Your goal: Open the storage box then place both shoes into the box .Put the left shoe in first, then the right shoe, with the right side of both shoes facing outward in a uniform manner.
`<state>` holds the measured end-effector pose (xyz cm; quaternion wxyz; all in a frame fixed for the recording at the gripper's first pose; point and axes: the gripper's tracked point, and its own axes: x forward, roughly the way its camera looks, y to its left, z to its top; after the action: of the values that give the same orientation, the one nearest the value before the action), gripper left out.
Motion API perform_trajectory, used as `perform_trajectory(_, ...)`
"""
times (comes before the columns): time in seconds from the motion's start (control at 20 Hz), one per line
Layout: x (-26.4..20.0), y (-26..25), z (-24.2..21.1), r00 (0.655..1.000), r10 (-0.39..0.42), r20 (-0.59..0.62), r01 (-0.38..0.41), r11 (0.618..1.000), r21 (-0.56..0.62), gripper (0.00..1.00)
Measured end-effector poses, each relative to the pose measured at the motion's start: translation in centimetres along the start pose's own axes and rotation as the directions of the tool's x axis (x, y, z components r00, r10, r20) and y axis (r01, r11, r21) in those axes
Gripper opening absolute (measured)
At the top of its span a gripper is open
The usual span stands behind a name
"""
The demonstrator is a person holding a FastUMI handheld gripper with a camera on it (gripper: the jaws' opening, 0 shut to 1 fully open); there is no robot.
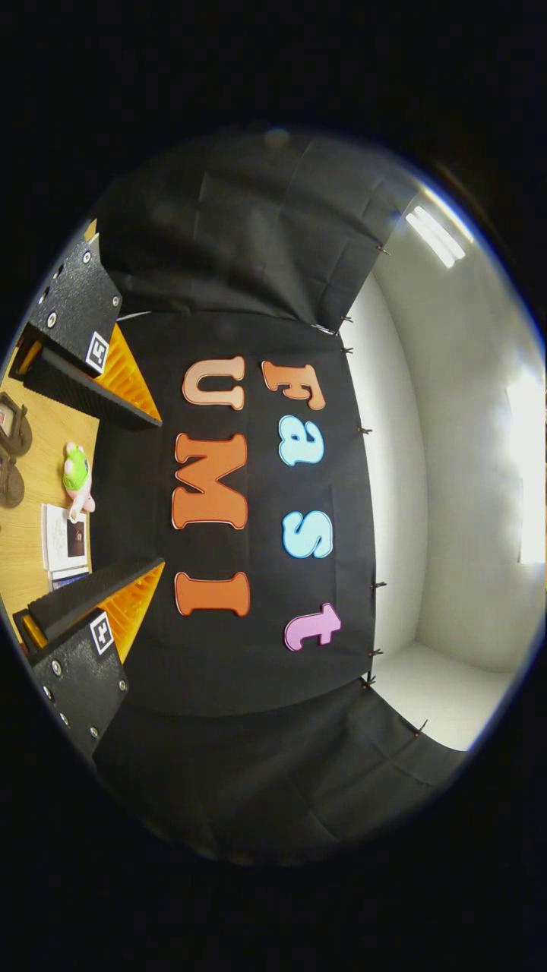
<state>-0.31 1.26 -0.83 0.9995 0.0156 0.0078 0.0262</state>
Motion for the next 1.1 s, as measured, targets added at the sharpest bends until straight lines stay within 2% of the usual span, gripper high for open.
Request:
perform_trajectory(0.35,0.8,4.0,-3.8,0.990,0.095,-0.101,-0.093,0.995,0.029,0.98)
perform_trajectory(0.6,1.4,8.2,-7.9,0.958,0.211,-0.193,-0.192,0.975,0.112,0.98)
perform_trajectory(0.9,2.6,13.9,-13.2,0.883,0.352,-0.311,-0.274,0.924,0.269,0.98)
perform_trajectory(1.1,3.0,18.1,-17.2,0.812,0.435,-0.390,-0.317,0.888,0.332,0.98)
